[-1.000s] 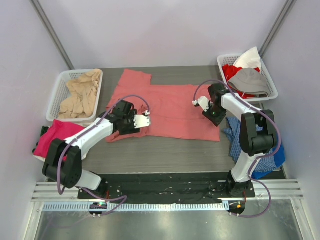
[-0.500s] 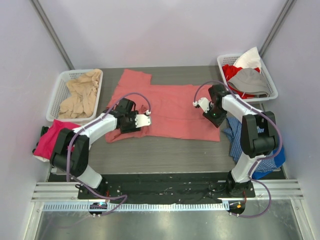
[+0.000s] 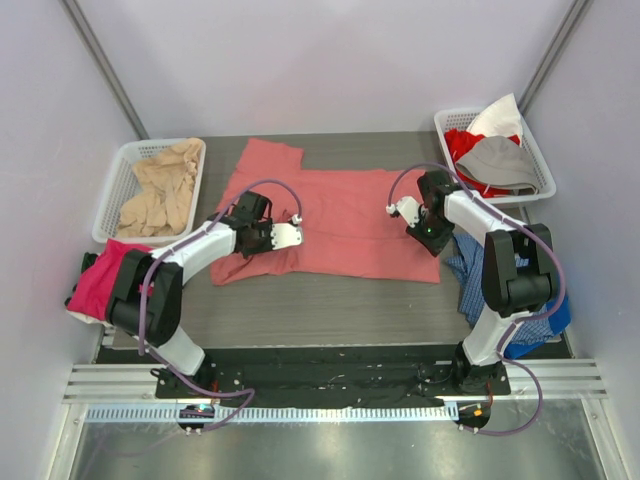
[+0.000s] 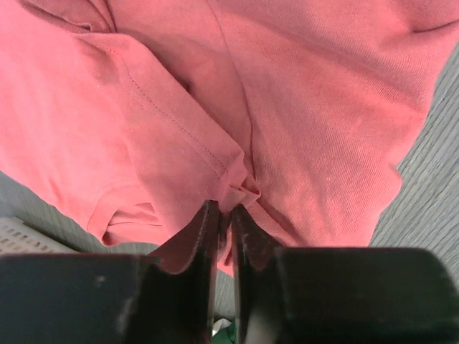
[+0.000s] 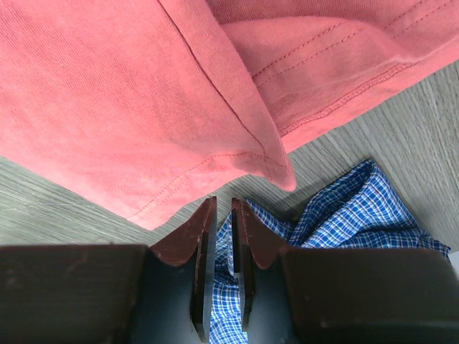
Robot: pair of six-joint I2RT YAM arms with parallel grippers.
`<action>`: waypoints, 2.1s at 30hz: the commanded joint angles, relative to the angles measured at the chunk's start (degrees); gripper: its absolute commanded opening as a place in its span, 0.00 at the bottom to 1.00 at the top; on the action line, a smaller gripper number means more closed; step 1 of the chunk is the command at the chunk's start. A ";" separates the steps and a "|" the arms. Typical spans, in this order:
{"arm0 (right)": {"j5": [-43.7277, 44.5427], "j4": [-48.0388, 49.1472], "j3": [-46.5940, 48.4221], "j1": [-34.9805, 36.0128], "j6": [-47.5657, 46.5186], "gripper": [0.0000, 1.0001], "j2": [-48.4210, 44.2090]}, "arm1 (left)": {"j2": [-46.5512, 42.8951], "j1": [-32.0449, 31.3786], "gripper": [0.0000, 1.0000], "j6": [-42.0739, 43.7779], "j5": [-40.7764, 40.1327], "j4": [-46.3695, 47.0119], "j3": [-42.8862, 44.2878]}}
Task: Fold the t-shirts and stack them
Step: Fold the tshirt
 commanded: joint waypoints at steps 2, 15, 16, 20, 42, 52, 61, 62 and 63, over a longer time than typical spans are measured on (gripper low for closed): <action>-0.51 0.15 0.42 -0.07 0.53 0.21 -3.02 | 0.91 0.55 0.00 0.08 0.59 1.36 1.48; -0.77 0.15 0.34 -0.07 0.88 0.21 -3.02 | 6.71 7.76 0.00 -4.50 -0.81 4.97 13.07; -0.77 0.15 0.34 -0.07 0.88 0.20 -3.10 | 7.24 8.02 0.00 -4.32 -1.25 5.31 13.34; -0.59 0.15 0.16 -0.16 0.88 0.20 -3.28 | 10.31 8.29 0.00 -3.01 -4.94 7.60 13.61; -0.86 1.38 -2.30 -0.16 1.41 0.21 -2.75 | 19.46 11.98 0.00 -5.02 -8.90 17.62 19.85; -0.68 1.55 -1.77 -0.07 1.50 0.21 -2.66 | 20.08 12.07 0.53 -3.88 -12.41 21.48 17.56; -0.16 2.60 -1.07 0.81 4.13 0.36 -6.26 | 12.09 12.33 0.97 -8.71 -12.86 27.91 10.54; -0.16 2.61 -1.16 0.98 4.31 0.44 -6.70 | 9.64 12.16 0.98 -9.32 -12.42 27.12 9.92; 0.19 2.61 -1.25 1.07 4.57 0.48 -7.40 | 8.66 12.24 0.99 -9.68 -11.28 26.94 9.31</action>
